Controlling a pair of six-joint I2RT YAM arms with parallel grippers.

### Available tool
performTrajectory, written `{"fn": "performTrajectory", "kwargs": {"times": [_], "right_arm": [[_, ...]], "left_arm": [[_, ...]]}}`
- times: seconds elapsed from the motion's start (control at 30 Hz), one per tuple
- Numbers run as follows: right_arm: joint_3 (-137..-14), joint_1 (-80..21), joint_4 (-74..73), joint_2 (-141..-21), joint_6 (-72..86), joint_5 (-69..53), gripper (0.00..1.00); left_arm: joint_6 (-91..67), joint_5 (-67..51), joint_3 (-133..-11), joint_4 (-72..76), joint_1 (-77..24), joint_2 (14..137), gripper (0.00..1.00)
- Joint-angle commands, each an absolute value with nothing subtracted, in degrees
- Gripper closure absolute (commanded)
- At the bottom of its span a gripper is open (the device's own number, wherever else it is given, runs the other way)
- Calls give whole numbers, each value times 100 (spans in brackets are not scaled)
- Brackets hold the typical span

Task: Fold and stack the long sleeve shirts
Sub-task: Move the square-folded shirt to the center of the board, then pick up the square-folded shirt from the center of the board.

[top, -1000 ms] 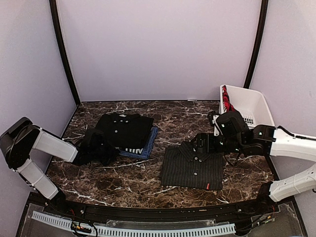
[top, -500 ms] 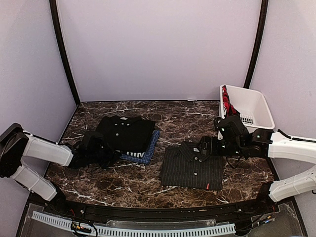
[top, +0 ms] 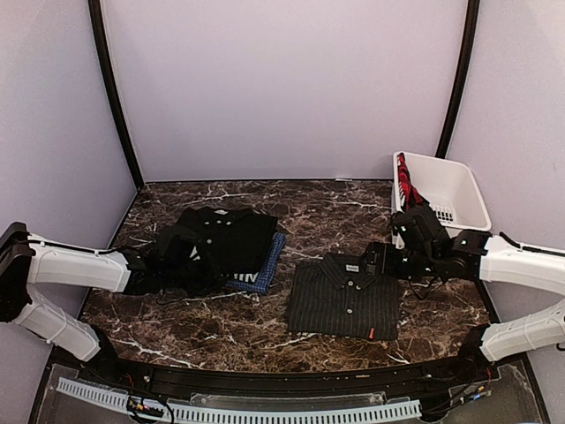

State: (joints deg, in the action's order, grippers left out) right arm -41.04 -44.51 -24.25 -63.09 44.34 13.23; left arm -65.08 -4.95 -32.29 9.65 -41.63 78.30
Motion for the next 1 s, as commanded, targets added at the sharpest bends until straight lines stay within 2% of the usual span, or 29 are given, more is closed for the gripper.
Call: {"fn": "performTrajectory", "kwargs": {"times": [0.0,0.1,0.3,0.63,0.97], "right_arm": [[-3956,-4329,-2509,-6133,4622,1226,1],[-3844,-4263,-2533,-6045,4691,1140,1],[-3587,-4063,-2739,-5943,4843,981,1],[-3230,-3849,-2939,-6000,4886,623,1],[-2804,-3507,-2666,-6174,5043,322,3]], "left_arm": [[-5757,-209,-3726,141,-4603,7428,69],[-5396,-279,-4089,38,-4840,7482,60],[-4693,-886,-4864,94,-4960,8189,50],[-4171,-1694,-6221,-173,-5284,9973,48],[-4101,-1588,-6906,-509,-5472,10937,48]]}}
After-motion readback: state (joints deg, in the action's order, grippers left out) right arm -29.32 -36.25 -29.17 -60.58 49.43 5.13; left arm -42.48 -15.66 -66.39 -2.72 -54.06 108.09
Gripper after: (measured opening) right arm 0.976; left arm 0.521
